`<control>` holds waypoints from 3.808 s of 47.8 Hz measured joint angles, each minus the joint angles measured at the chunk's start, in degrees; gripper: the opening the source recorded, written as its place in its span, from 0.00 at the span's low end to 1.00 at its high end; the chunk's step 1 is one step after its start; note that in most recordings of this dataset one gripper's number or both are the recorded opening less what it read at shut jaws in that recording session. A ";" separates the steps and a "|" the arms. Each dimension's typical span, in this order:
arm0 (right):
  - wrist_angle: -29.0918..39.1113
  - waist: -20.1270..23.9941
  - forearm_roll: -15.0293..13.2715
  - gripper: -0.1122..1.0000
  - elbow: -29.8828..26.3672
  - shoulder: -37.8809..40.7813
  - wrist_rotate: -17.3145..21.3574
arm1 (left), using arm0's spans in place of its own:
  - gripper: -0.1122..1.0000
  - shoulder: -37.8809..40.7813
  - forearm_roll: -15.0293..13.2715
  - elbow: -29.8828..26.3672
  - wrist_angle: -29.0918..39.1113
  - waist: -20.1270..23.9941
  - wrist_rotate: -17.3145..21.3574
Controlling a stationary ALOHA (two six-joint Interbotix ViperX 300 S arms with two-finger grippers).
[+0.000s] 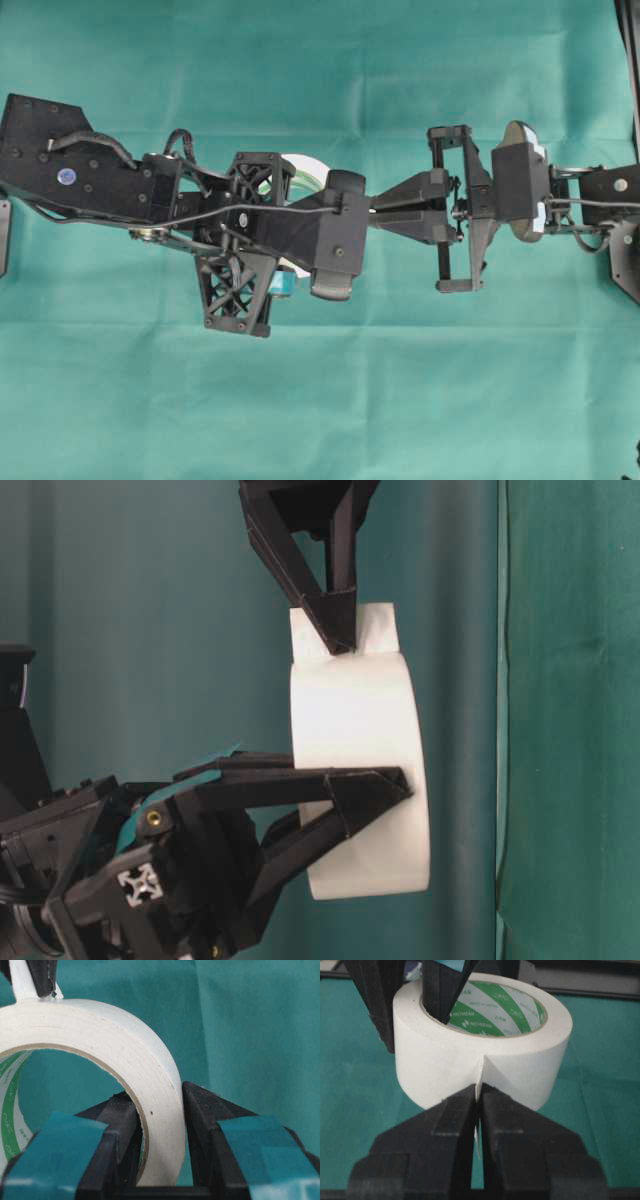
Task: Peel off the duct tape with your right arm.
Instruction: 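Reach the right gripper to the tape's free end and pinch it, then hold the tape end with the right gripper while the left pulls the roll away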
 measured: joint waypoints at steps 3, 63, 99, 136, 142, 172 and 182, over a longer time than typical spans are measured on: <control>-0.09 0.09 -0.09 0.02 0.00 0.00 -0.09 | 0.30 0.00 0.00 0.00 0.00 0.00 0.00; -0.26 0.44 0.35 0.02 0.26 -0.09 -0.09 | 0.29 0.00 0.44 -0.18 3.87 -7.03 0.00; -0.26 -0.53 0.79 0.02 1.14 -0.09 0.09 | 0.29 0.00 0.26 -0.35 5.36 -13.54 5.98; -0.44 -2.02 0.79 0.02 1.49 -0.70 0.09 | 0.29 3.16 0.18 -7.03 5.45 -22.41 20.92; -0.44 -2.02 0.88 0.02 1.49 -0.70 0.00 | 0.29 3.16 0.09 -7.82 5.10 -23.82 21.80; -0.44 -2.02 0.88 0.02 1.58 -0.79 0.00 | 0.29 3.16 0.18 -8.88 1.14 -23.82 28.92; -0.44 -2.02 0.88 0.02 1.93 -0.79 0.00 | 0.29 3.16 0.09 -8.88 -1.85 -23.82 32.52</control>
